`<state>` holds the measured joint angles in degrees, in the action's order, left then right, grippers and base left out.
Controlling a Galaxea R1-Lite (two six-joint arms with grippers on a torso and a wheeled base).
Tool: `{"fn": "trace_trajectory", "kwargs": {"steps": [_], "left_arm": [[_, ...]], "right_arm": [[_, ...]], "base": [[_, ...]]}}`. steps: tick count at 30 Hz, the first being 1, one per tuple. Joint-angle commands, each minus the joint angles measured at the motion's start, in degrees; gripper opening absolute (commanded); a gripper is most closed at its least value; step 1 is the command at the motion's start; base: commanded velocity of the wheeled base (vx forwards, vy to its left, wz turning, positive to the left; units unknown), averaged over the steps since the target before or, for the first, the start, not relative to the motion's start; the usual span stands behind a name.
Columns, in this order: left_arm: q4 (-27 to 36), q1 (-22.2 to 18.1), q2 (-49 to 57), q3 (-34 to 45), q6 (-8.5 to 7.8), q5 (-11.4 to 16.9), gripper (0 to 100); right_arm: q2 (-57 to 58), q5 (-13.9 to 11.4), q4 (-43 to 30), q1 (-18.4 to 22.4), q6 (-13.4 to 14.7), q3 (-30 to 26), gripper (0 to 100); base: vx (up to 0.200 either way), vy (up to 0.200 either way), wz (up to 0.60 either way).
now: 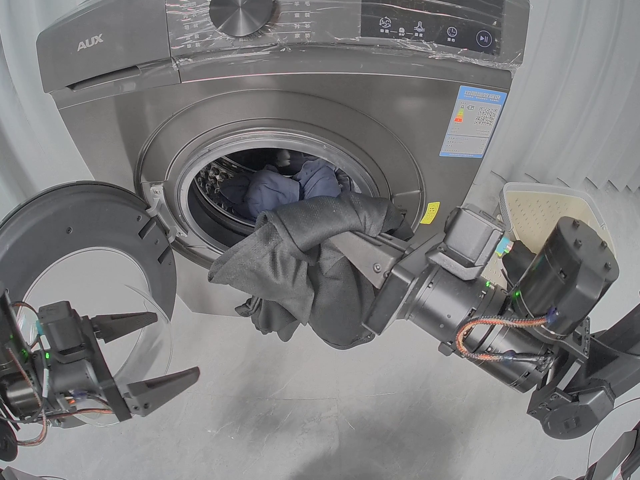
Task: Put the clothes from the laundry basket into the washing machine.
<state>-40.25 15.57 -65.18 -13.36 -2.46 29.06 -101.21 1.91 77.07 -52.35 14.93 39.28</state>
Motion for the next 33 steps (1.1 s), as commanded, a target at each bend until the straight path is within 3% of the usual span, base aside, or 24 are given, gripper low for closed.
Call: {"fn": "trace_trajectory", "kwargs": {"steps": [1, 5, 15, 25, 33], "left_arm": [[-2.20, 4.82, -11.55, -3.16, 0.79, -1.20, 100], [-2.73, 6.23, -14.80, -5.27, 2.29, -0.94, 100], [-10.72, 6.76, -23.85, -6.94, 2.02, -1.46, 100], [-21.71, 8.78, -34.75, -9.67, 2.29, -6.04, 100], [-27.07, 9.31, -39.67, -11.95, 2.37, -7.88, 100]], "right_arm": [[-0.13, 0.02, 0.10, -0.39, 0.01, -0.34, 0], [-0.13, 0.11, 0.19, -0.56, 0.10, -0.52, 0], [-0.04, 0.11, 0.10, -1.00, 0.01, -0.43, 0], [-0.13, 0.11, 0.10, -1.35, 0.01, -0.43, 0], [-0.13, 0.11, 0.10, -1.35, 0.01, -0.52, 0]], "base": [[0.000, 0.000, 0.00], [0.000, 0.000, 0.00], [0.000, 0.000, 0.00], [0.000, 0.000, 0.00], [0.000, 0.000, 0.00]]}}
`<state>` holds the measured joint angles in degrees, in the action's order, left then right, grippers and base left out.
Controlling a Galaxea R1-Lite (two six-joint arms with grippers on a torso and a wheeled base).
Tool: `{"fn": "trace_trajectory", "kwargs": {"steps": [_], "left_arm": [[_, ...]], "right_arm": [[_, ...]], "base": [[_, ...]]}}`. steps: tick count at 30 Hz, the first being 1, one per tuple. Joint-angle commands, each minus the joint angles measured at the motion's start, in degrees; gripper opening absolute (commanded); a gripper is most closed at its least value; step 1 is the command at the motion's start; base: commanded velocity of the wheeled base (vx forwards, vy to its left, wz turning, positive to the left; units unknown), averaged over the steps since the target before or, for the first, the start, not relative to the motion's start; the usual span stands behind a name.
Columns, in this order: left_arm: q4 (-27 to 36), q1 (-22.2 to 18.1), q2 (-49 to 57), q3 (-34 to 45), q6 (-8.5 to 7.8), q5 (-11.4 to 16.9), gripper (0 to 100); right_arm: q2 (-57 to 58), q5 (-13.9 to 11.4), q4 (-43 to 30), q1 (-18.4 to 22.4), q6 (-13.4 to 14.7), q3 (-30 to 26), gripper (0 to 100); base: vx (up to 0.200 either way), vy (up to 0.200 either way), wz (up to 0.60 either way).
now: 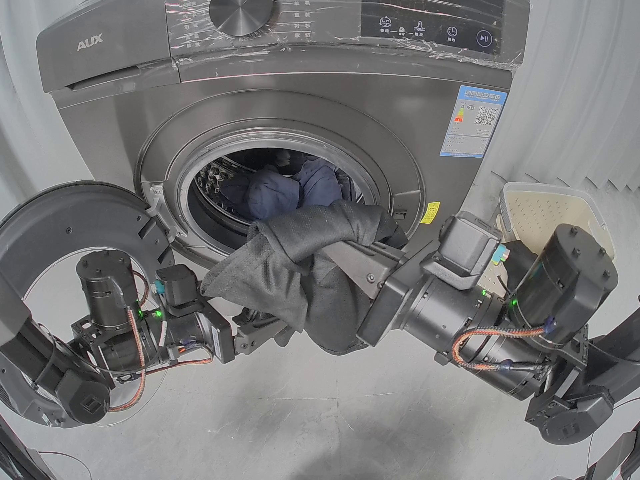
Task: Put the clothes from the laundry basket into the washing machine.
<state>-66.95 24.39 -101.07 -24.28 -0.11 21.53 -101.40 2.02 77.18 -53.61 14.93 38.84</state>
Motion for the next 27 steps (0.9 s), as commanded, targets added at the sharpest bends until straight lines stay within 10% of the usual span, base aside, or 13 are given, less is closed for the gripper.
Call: {"fn": "trace_trajectory", "kwargs": {"steps": [1, 19, 27], "left_arm": [[-0.90, 0.74, -4.57, -1.12, 0.02, -0.70, 0], [-18.65, 1.97, 5.54, 12.59, 1.25, -2.63, 0], [-19.09, 3.38, 16.87, 13.21, 8.99, -1.93, 0]], "right_arm": [[0.06, 0.00, -0.01, -0.09, 0.01, -0.08, 0], [-0.64, 0.00, -0.80, 2.46, -0.08, -1.31, 0], [-2.84, -0.09, -0.89, 4.22, -0.34, -4.56, 0]], "base": [[0.000, 0.000, 0.00], [0.000, 0.000, 0.00], [0.000, 0.000, 0.00]]}}
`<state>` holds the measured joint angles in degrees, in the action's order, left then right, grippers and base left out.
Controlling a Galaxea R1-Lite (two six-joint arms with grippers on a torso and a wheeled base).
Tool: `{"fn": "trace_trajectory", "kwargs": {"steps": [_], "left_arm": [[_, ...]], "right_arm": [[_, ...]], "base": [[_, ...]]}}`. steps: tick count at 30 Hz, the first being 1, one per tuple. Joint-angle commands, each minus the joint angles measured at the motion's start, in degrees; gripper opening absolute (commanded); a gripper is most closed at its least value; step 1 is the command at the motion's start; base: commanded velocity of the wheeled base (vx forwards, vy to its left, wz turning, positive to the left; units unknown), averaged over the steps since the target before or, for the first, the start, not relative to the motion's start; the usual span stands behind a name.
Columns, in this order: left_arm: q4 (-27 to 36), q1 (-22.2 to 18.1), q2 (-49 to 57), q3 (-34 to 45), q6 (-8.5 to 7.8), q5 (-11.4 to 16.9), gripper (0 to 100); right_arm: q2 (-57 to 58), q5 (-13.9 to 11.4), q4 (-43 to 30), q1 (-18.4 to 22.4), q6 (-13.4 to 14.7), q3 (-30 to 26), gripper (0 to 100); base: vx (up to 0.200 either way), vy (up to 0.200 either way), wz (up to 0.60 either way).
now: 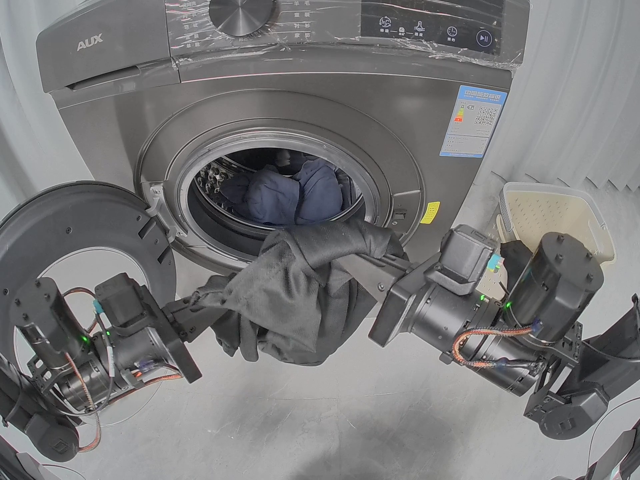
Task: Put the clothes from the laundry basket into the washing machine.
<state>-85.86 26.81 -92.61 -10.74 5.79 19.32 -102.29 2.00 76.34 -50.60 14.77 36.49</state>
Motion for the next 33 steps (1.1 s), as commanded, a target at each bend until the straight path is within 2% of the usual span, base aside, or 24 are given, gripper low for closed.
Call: {"fn": "trace_trajectory", "kwargs": {"steps": [1, 5, 8, 11, 16, 17, 21, 22, 26, 33], "left_arm": [[-0.27, 1.05, 8.68, -0.86, 3.53, 0.28, 0], [0.08, 1.67, 10.52, -2.36, 4.23, 0.45, 0], [0.08, 1.58, 11.05, -3.32, 6.25, 0.45, 0], [-0.01, 1.58, 11.05, -4.20, 7.48, 0.45, 0], [-0.10, 1.58, 10.96, -5.70, 7.66, 0.28, 0], [-0.10, 1.58, 11.05, -6.05, 7.66, 0.19, 0], [0.08, 1.58, 11.05, -7.89, 7.74, -0.43, 0], [0.25, 1.67, 11.05, -9.04, 7.74, -0.87, 0], [0.25, 2.72, 11.05, -10.18, 7.74, -2.01, 0], [0.34, 4.39, 10.96, -10.35, 7.66, -2.97, 0]], "right_arm": [[-2.21, -0.07, 0.04, 1.21, -0.19, -2.56, 0], [-3.35, -0.15, 0.04, 1.21, -0.36, -3.09, 0], [-3.97, -0.24, 0.30, 1.12, -0.36, -3.09, 0], [-4.67, -0.24, 0.57, 1.03, -0.45, -3.00, 0], [-5.55, -0.24, 0.74, 1.03, -0.36, -3.00, 0], [-5.55, -0.24, 0.65, 1.03, -0.36, -3.09, 100], [-5.46, -0.33, -0.05, 1.21, -0.45, -4.14, 100], [-5.55, -0.51, -0.40, 1.21, -1.06, -6.69, 100], [-7.13, -0.68, -1.54, 1.03, -2.29, -10.47, 100], [-8.45, -0.68, -1.54, 1.12, -2.47, -9.50, 100]], "base": [[0.000, 0.000, 0.00], [0.000, 0.000, 0.00], [0.000, 0.000, 0.00], [0.000, 0.000, 0.00], [0.000, 0.000, 0.00], [0.000, 0.000, 0.00], [0.000, 0.000, 0.00], [0.000, 0.000, 0.00], [0.000, 0.000, 0.00], [0.000, 0.000, 0.00]]}}
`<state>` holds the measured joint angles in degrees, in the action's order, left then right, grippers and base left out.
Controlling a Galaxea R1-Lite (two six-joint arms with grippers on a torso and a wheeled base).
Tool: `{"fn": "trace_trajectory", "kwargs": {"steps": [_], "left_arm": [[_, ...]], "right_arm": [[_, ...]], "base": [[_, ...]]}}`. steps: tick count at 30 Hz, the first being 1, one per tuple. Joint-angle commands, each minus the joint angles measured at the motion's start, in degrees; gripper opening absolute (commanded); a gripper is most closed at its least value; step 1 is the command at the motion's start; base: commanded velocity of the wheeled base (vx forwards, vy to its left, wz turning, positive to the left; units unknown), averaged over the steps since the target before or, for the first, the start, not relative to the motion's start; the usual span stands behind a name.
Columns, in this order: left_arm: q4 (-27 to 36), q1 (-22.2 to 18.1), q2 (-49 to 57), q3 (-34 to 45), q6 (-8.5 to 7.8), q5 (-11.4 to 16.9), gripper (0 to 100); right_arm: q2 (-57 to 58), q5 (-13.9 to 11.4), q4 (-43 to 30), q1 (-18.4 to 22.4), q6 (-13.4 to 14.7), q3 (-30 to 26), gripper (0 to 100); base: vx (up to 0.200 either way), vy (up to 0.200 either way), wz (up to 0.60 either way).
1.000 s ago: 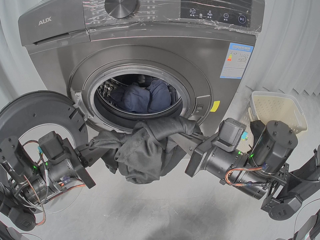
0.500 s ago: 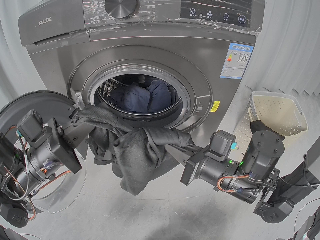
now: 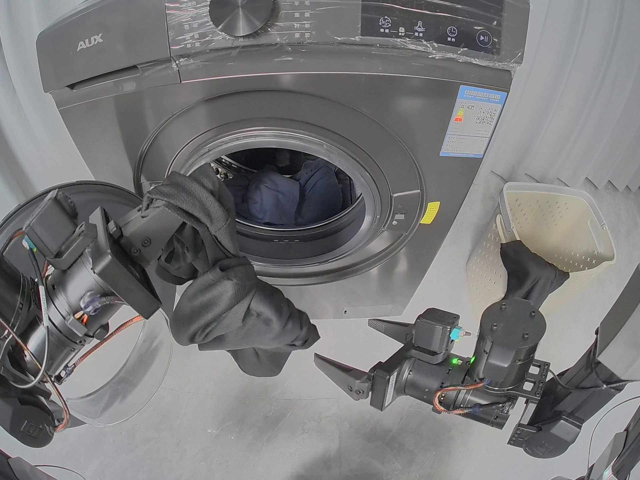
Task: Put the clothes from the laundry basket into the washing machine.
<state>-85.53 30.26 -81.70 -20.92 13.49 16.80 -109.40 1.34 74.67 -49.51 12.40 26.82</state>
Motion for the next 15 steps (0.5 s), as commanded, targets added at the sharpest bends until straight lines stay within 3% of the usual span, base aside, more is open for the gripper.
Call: {"fn": "trace_trajectory", "kwargs": {"steps": [1, 7, 15], "left_arm": [[0.10, 1.30, 0.05, -0.09, -0.14, -0.80, 0], [0.19, 1.47, -0.92, 0.53, -0.14, -1.33, 0], [0.01, 1.38, -3.82, 1.58, -0.58, -1.42, 0]], "right_arm": [[-1.43, 0.07, 0.30, -0.06, -0.09, 0.43, 100], [-1.52, 0.07, 1.89, -0.94, -0.09, 4.91, 100], [-1.52, -0.02, 3.47, -1.12, -0.09, 6.67, 100]], "base": [[0.000, 0.000, 0.00], [0.000, 0.000, 0.00], [0.000, 0.000, 0.00]]}}
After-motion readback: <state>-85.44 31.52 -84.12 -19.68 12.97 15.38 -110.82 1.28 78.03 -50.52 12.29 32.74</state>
